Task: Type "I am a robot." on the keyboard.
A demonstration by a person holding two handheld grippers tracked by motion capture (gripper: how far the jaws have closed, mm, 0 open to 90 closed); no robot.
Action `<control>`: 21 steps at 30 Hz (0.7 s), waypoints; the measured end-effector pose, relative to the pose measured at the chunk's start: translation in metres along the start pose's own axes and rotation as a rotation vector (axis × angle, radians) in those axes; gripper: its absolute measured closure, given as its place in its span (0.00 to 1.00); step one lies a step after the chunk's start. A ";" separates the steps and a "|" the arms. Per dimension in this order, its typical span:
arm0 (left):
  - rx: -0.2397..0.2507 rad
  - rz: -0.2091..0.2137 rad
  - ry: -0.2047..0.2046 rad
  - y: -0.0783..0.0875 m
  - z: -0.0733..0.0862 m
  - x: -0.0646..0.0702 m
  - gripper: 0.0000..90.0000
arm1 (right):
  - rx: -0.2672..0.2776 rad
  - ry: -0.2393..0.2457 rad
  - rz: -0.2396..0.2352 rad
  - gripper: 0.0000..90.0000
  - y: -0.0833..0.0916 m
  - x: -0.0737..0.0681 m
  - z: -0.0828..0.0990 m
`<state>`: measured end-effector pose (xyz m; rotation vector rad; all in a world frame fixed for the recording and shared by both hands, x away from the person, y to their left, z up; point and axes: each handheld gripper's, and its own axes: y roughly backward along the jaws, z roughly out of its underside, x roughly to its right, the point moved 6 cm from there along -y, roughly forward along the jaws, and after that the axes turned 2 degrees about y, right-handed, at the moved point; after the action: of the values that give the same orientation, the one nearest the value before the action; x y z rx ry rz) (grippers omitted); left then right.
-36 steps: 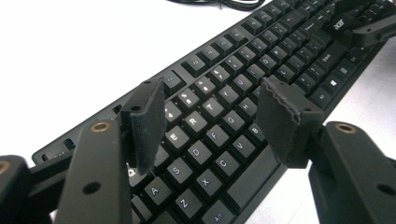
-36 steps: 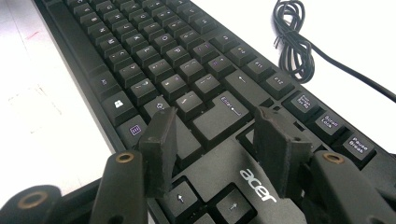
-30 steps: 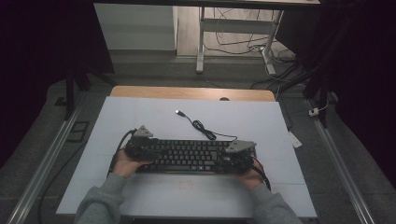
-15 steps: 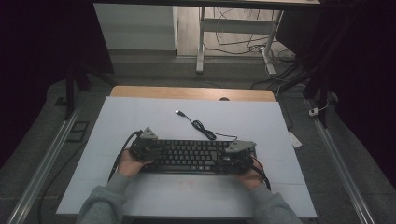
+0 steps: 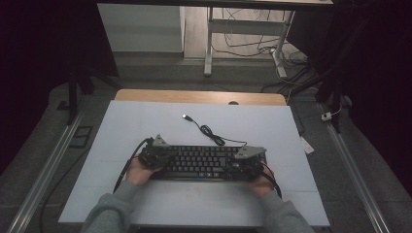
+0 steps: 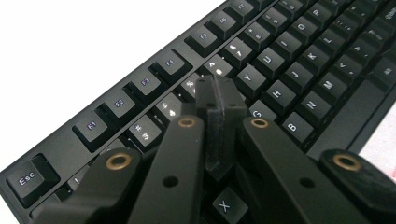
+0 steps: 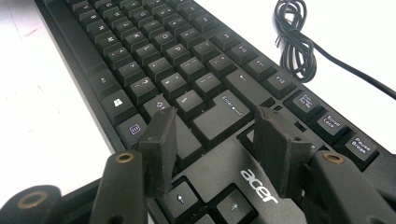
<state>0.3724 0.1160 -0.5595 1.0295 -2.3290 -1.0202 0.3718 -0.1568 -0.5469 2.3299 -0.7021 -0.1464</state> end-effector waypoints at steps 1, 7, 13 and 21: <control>-0.002 -0.006 -0.003 -0.001 0.000 0.000 0.99 | 0.000 0.001 0.000 0.56 0.000 0.000 0.000; 0.004 -0.012 0.002 -0.002 0.000 -0.001 0.99 | 0.002 0.000 -0.002 0.55 0.000 0.000 0.000; 0.004 -0.011 0.002 -0.002 0.000 -0.001 0.99 | 0.002 -0.001 -0.005 0.55 0.000 0.000 0.000; 0.003 -0.004 -0.004 -0.002 0.000 -0.001 0.99 | 0.003 -0.003 -0.005 0.55 0.001 0.000 0.000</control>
<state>0.3738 0.1159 -0.5616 1.0351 -2.3334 -1.0215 0.3714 -0.1570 -0.5462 2.3346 -0.6985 -0.1505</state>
